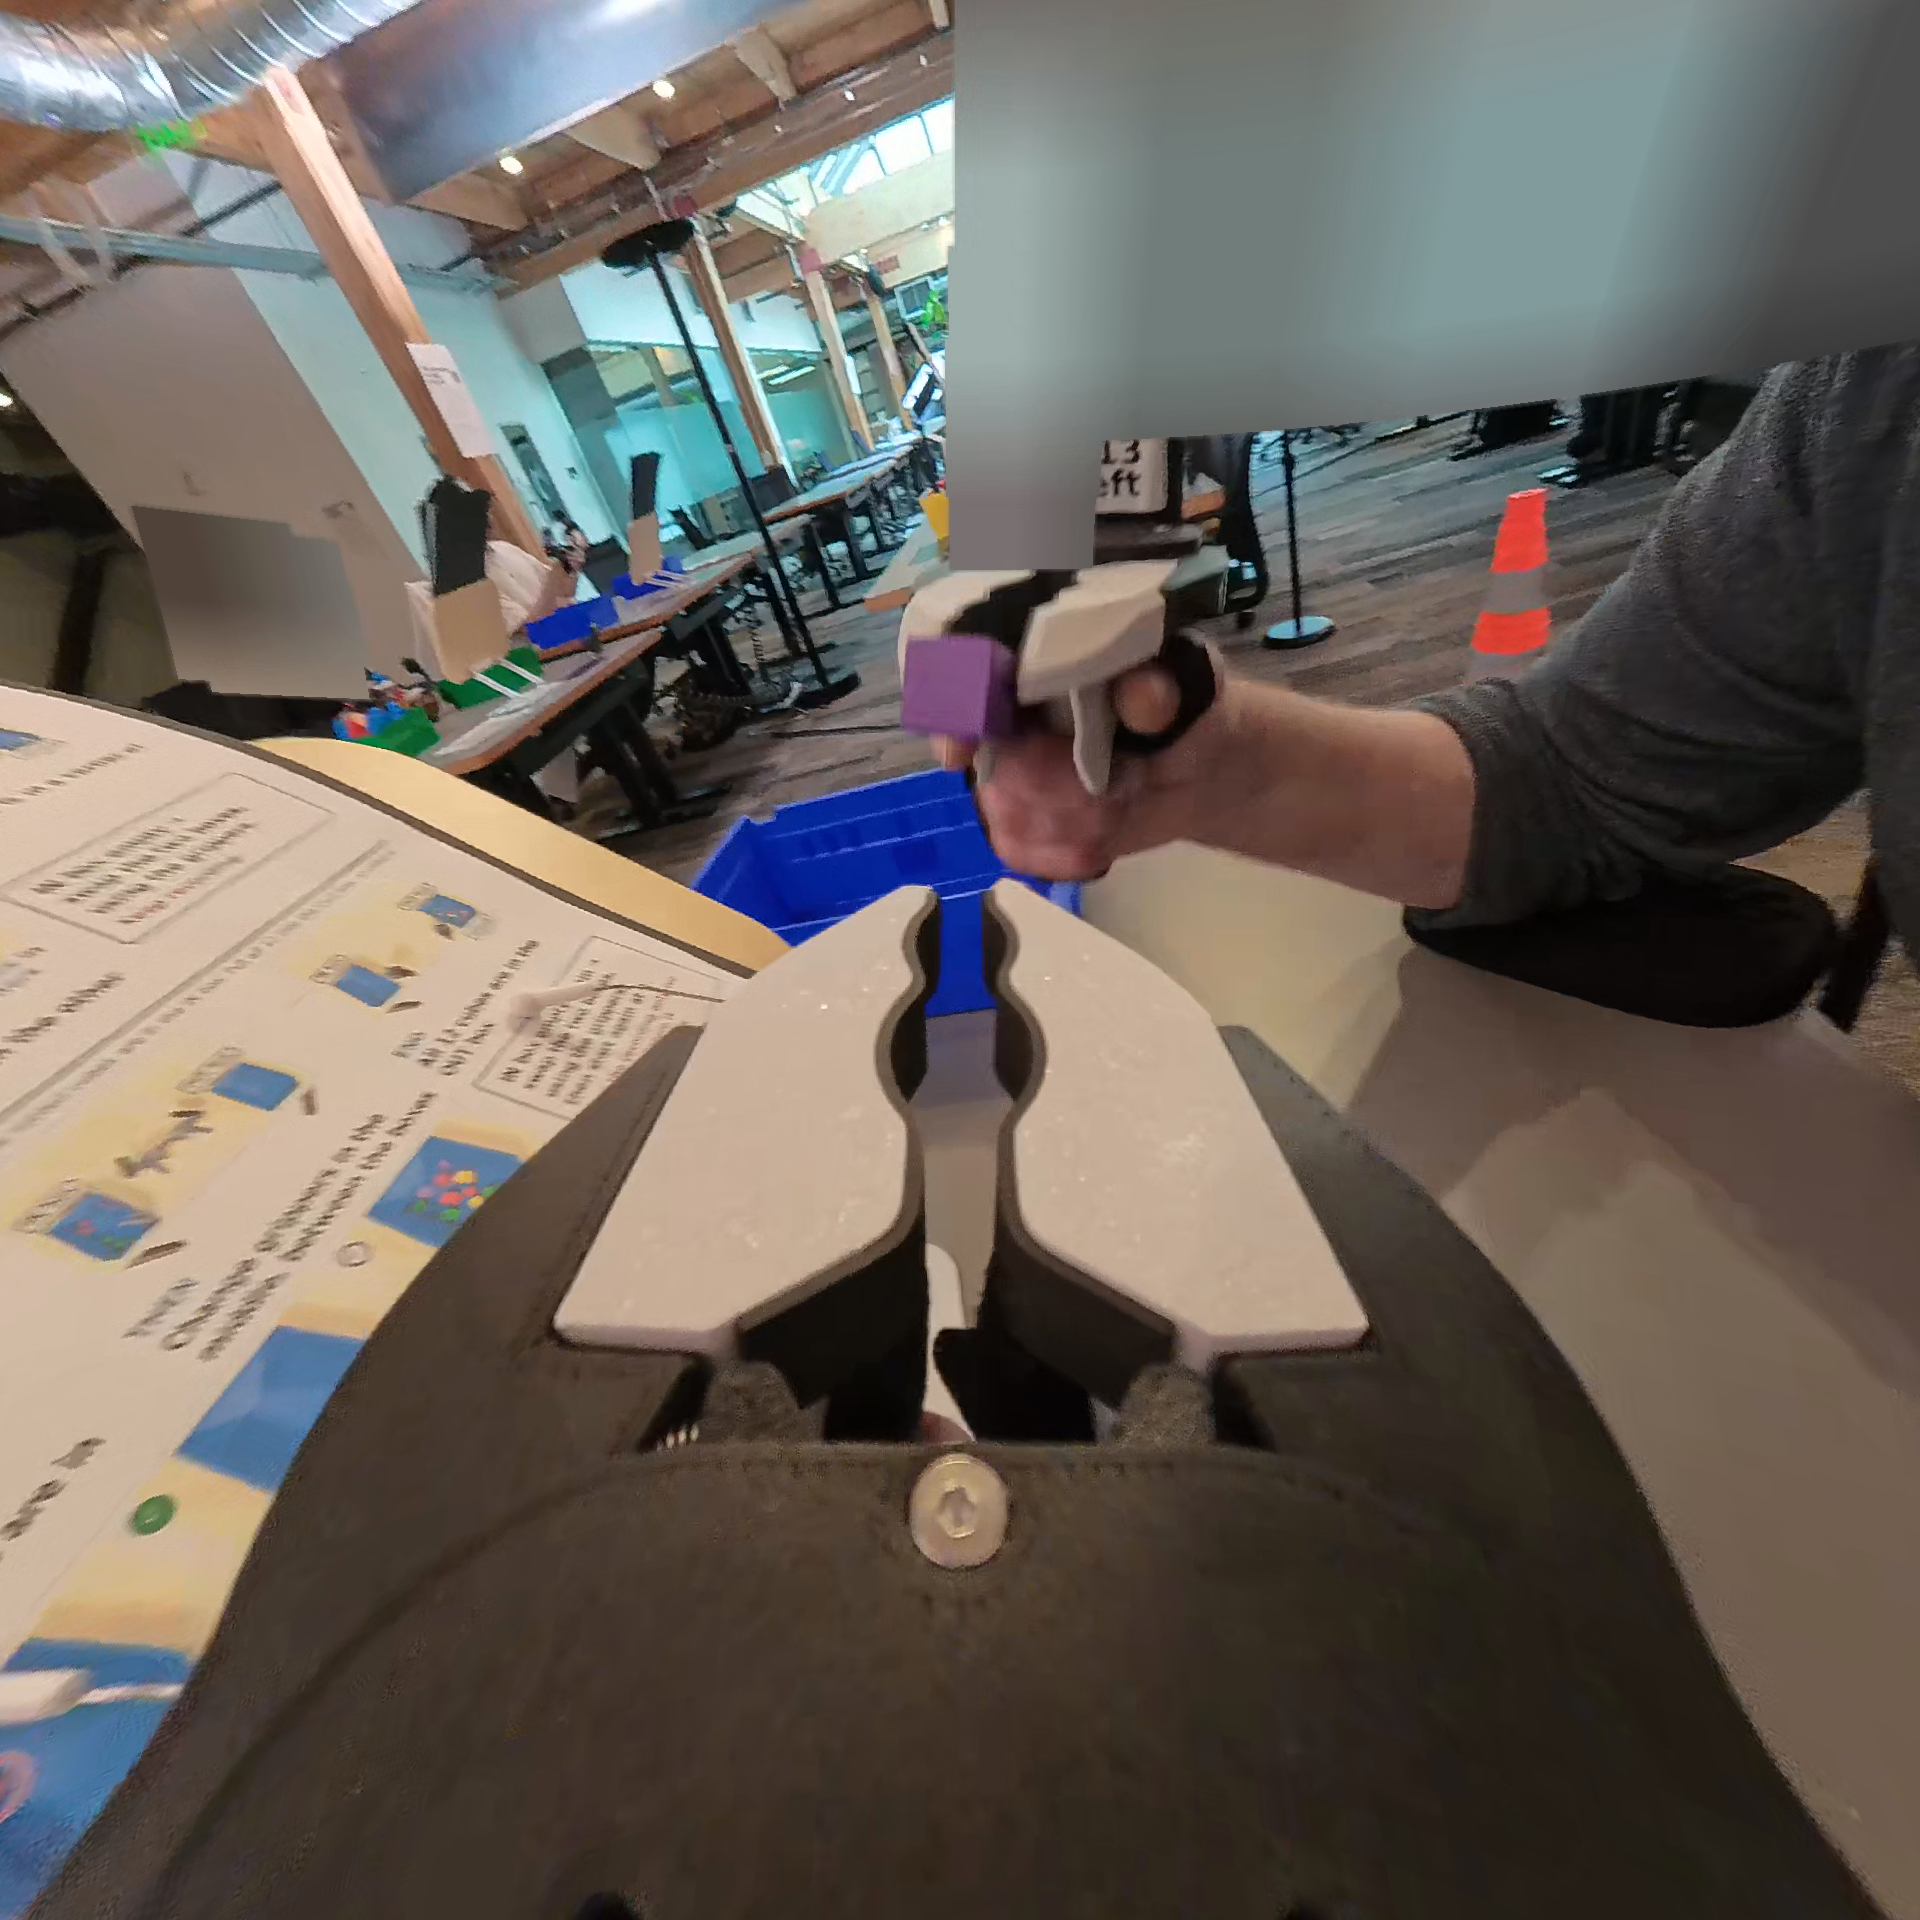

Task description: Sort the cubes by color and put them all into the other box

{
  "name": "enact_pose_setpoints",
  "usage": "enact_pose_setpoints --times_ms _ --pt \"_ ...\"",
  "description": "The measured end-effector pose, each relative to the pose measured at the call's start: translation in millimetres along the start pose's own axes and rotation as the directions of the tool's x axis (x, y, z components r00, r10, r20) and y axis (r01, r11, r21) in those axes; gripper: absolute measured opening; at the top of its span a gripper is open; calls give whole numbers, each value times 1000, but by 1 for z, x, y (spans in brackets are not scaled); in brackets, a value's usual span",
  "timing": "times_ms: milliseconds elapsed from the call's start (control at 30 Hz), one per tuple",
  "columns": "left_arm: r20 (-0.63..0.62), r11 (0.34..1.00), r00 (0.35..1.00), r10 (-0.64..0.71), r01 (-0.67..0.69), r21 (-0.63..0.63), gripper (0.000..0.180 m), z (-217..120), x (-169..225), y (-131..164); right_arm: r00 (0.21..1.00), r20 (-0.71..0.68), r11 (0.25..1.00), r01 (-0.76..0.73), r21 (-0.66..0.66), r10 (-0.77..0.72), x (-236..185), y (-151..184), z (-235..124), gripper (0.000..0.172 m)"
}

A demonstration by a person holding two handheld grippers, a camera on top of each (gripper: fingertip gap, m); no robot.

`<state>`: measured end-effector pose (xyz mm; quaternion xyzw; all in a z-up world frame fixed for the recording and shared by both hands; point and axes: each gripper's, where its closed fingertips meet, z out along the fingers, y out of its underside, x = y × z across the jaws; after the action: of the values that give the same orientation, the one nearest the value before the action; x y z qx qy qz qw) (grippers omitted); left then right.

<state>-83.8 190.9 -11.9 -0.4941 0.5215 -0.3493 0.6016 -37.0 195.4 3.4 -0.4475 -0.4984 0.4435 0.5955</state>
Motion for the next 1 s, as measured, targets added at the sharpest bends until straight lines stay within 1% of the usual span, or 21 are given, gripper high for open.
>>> enact_pose_setpoints --times_ms 33,100,200,233,300,367,467,633,700,767,833,933,1000 --pt "18 1000 1000 13 -13 3 2 -3 -3 -2 999 -42 1000 21 2 -21 10 -8 -10 21" --pt "49 1000 999 18 -19 11 0 -10 -9 -6 992 -121 999 43 -7 -44 31 -22 -33 21" --pt "83 1000 996 13 -15 18 0 -16 -17 -10 955 -281 993 77 -89 -99 70 -30 -77 21" --pt "99 1000 995 16 -17 9 0 -17 -20 -9 932 -343 989 77 -130 -118 85 -29 -93 21" --pt "123 1000 992 31 -31 -1 0 -19 -23 -9 899 -416 976 51 -214 -138 107 -22 -121 21" --pt "127 1000 991 30 -31 5 0 -20 -24 -12 851 -501 966 24 -259 -155 129 -15 -149 21" --pt "147 999 989 34 -34 3 0 -22 -27 -15 788 -591 947 -31 -320 -174 156 0 -182 21" --pt "181 999 983 35 -35 -5 0 -23 -34 -16 725 -675 893 -204 -401 -137 190 51 -224 21" --pt "181 1000 983 27 -27 -2 0 -22 -34 -16 684 -717 865 -270 -423 -137 205 75 -239 21" --pt "182 1000 983 31 -31 -5 0 -21 -33 -16 654 -745 823 -349 -448 -128 216 102 -252 21" --pt "183 999 982 40 -37 -21 0 -19 -33 -14 603 -781 765 -423 -486 -163 226 129 -270 21" --pt "191 998 980 55 -47 -46 0 -17 -33 -10 544 -827 720 -517 -464 -143 238 162 -286 21" --pt "188 998 981 53 -45 -48 0 -16 -33 -9 531 -834 658 -578 -484 -147 240 190 -296 21"
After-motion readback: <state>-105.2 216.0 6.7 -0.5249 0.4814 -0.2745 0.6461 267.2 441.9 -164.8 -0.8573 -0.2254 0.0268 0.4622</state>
